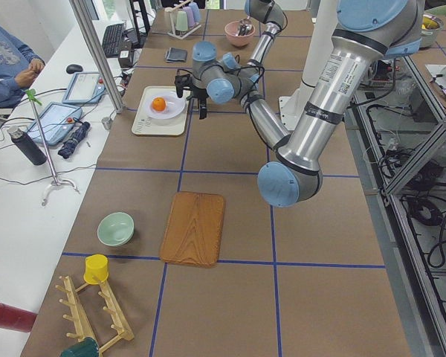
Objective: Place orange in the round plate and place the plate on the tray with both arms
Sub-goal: 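Release the plate on the tray and draw the right gripper back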
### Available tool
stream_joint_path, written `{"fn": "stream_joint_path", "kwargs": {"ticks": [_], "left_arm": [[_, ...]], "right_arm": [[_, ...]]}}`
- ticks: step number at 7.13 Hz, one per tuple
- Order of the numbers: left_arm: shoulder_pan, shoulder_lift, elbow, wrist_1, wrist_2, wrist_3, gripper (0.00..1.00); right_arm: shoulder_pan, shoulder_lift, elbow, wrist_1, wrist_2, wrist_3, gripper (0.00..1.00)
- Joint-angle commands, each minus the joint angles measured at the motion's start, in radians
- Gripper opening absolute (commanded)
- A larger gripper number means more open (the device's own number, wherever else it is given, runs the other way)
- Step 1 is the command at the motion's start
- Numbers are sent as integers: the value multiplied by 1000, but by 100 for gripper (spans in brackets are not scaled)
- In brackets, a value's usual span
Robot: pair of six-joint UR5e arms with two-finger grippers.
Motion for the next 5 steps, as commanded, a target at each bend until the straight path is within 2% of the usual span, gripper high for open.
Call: {"fn": "stream_joint_path", "kwargs": {"ticks": [1, 2, 3, 4, 5], "left_arm": [[2, 1, 3, 0, -2, 1, 98], [2, 1, 3, 0, -1, 1, 98], [2, 2, 6, 0, -1, 7, 98], [-1, 4, 8, 0, 1, 13, 98], [-2, 4, 12, 0, 4, 28, 98]], "right_arm": [[-22, -119, 191, 6, 63, -66, 100], [-22, -191, 246, 13, 134, -118, 100], [-7, -254, 311, 13, 271, -357, 100], [33, -292, 343, 4, 373, -610, 100], [115, -331, 340, -2, 538, -711, 100]]}}
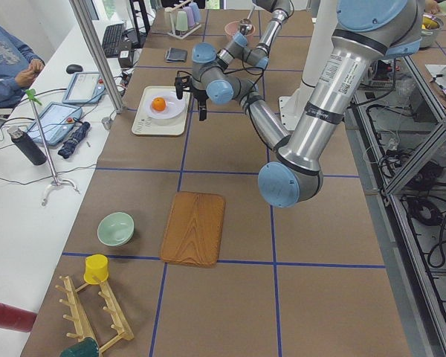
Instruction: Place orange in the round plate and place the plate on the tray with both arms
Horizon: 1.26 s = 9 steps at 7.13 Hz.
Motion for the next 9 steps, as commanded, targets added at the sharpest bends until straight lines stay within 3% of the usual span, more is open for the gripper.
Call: {"fn": "stream_joint_path", "kwargs": {"ticks": [1, 2, 4, 6, 8, 9], "left_arm": [[-17, 5, 6, 0, 3, 72, 98], [-39, 33, 7, 0, 3, 150, 98], [-144, 147, 4, 0, 1, 444, 98], [-284, 250, 48, 0, -3, 814, 98], [-435, 290, 137, 2, -12, 1096, 98], [-495, 292, 194, 2, -43, 1183, 98]], "right_arm": [[217, -99, 12, -9, 420, -343, 100], [354, -165, 8, -21, 605, -525, 100], [591, -186, 21, -296, 836, -1020, 100], [769, -242, 12, -424, 930, -1334, 100], [902, -255, 19, -685, 946, -1697, 100], [949, -253, 21, -784, 946, -1794, 100]]}}
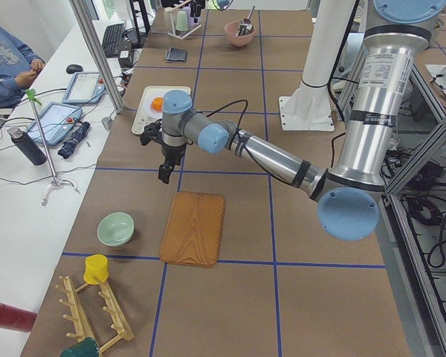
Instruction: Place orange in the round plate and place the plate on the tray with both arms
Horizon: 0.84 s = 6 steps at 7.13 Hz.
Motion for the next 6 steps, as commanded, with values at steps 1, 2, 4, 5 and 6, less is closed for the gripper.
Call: {"fn": "stream_joint_path", "kwargs": {"ticks": [1, 2, 4, 5, 6], "left_arm": [[-173, 9, 138, 12, -106, 195, 98], [-239, -3, 207, 31, -211, 268, 98], [-249, -6, 210, 109, -222, 278, 98], [-247, -6, 194, 170, -220, 278, 98], [-247, -6, 192, 192, -217, 276, 98]], "right_arm": [[87, -4, 8, -204, 8, -192, 100], [107, -3, 8, -251, 40, -219, 100], [127, 0, 8, -387, 40, -335, 100], [138, 6, 8, -476, 28, -430, 100], [152, 13, 9, -535, 28, -464, 100]]}}
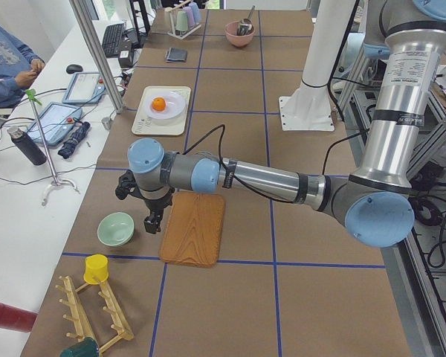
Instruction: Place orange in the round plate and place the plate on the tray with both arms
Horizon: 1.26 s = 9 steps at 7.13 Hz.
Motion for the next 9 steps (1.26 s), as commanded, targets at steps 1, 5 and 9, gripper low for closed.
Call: {"fn": "stream_joint_path", "kwargs": {"ticks": [1, 5, 9], "left_arm": [[-1, 10, -6, 42, -1, 0, 98], [-1, 25, -27, 29, -2, 0, 98], [1, 33, -79, 33, -2, -35, 98]], "right_arm": [[17, 5, 1, -86, -5, -66, 100], [14, 8, 1, -91, -25, -64, 100], [14, -25, 83, -92, -37, -43, 100]]}}
